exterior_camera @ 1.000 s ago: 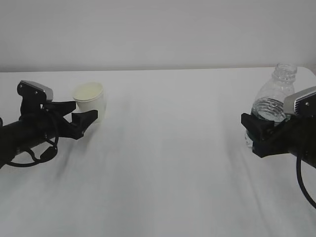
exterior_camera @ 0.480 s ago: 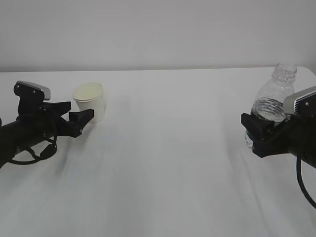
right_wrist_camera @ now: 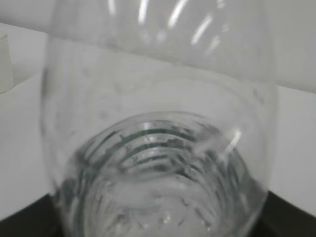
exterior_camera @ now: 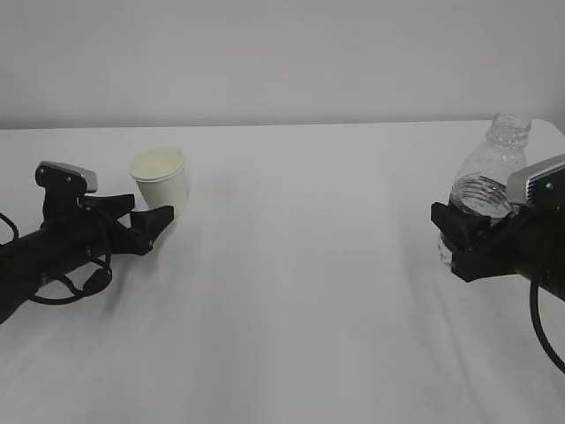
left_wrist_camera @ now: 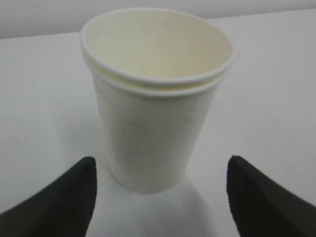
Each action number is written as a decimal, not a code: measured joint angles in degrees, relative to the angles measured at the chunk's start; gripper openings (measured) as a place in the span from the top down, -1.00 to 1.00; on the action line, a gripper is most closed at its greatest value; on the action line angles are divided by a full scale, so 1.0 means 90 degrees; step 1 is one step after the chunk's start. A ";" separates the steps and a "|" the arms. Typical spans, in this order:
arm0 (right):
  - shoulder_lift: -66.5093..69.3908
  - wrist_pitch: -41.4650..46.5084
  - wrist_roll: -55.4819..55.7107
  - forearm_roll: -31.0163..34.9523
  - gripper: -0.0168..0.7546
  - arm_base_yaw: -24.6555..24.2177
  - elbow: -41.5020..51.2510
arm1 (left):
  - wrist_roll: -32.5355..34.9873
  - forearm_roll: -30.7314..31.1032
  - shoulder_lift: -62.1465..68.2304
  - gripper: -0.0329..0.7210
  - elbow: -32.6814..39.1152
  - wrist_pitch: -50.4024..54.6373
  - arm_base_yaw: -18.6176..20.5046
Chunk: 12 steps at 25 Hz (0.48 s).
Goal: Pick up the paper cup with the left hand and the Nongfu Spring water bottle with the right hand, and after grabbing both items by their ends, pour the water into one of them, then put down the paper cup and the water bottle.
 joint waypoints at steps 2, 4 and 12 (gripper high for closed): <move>0.0000 0.0000 0.0000 0.0000 -0.28 0.0000 0.0000 | -0.0032 0.0000 0.0024 -0.66 -0.0135 0.0013 0.0000; 0.0000 0.0000 0.0000 0.0000 -0.28 0.0000 0.0000 | -0.0103 0.0044 0.0041 -0.66 -0.0276 0.0134 0.0000; 0.0000 0.0000 0.0000 0.0000 -0.28 0.0000 0.0000 | -0.0249 0.0212 0.0293 -0.66 -0.0746 0.0315 -0.0071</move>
